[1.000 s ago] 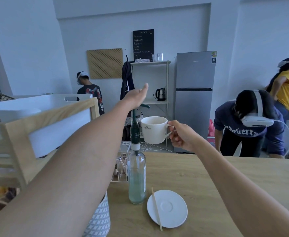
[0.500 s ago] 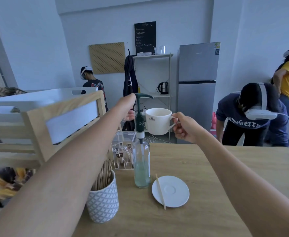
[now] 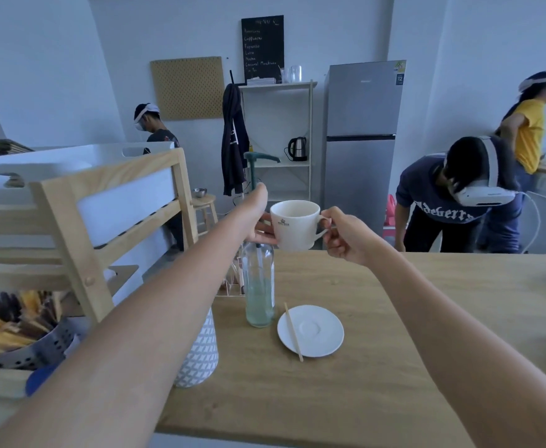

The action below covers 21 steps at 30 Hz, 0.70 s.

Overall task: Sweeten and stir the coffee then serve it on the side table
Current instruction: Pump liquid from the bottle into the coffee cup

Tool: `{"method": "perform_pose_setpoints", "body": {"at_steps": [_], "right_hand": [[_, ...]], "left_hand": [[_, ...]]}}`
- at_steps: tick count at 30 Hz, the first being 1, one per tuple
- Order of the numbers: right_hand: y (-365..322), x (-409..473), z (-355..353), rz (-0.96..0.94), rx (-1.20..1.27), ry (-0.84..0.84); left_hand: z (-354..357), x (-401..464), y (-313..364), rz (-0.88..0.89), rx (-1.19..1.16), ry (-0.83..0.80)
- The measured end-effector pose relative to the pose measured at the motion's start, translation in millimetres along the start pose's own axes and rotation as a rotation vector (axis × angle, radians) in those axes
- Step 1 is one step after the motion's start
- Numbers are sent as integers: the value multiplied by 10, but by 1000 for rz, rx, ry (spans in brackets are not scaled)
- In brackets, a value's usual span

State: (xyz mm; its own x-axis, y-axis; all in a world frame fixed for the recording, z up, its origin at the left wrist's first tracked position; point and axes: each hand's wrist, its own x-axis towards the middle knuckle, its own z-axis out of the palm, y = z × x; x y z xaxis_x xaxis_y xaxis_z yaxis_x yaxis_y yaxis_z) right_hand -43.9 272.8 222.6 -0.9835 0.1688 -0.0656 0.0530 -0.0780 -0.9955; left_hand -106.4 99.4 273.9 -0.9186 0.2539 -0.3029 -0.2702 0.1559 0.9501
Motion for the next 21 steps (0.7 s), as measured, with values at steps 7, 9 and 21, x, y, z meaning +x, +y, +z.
{"method": "perform_pose_setpoints", "body": {"at_steps": [7,9,21], "right_hand": [[402,-45,-150,125,-1,48],[547,-49,-181,173,0,60],[1497,-54,-364,380,3,98]], "left_hand": [[144,134,-458,-56,-66,-48],[190,209,-617,-74,-56,-53],[410,607,-1614,-209,-53,-98]]}}
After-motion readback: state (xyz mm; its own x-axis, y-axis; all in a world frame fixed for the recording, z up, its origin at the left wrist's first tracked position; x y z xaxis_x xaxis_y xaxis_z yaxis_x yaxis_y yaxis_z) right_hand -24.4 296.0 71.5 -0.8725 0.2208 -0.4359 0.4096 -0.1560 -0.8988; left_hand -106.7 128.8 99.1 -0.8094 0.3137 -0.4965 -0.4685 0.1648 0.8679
